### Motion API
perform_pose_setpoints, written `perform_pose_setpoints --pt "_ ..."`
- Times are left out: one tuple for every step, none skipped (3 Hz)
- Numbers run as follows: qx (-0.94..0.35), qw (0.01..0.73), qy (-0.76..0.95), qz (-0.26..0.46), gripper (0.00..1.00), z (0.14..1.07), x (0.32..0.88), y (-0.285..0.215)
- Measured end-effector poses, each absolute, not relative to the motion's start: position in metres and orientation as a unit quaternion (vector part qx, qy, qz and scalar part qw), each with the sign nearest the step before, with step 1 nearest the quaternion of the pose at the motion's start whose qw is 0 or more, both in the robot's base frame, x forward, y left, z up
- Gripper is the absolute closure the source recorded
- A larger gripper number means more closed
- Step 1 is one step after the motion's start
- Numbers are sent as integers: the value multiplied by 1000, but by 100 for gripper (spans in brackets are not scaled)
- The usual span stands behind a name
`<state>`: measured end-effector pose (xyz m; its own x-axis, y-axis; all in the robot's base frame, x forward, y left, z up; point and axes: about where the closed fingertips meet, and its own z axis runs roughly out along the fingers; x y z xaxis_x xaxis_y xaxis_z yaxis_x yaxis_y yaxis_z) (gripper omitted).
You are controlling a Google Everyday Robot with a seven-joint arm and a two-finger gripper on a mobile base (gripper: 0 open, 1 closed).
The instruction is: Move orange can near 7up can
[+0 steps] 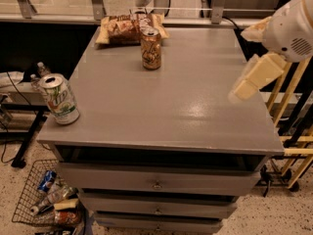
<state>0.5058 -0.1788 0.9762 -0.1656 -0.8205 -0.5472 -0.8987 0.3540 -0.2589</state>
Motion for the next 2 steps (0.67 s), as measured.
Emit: perform_pose_setpoints --pt "-514 381 761 105 0 977 554 -149" --pt "-491 397 768 104 0 984 563 -149"
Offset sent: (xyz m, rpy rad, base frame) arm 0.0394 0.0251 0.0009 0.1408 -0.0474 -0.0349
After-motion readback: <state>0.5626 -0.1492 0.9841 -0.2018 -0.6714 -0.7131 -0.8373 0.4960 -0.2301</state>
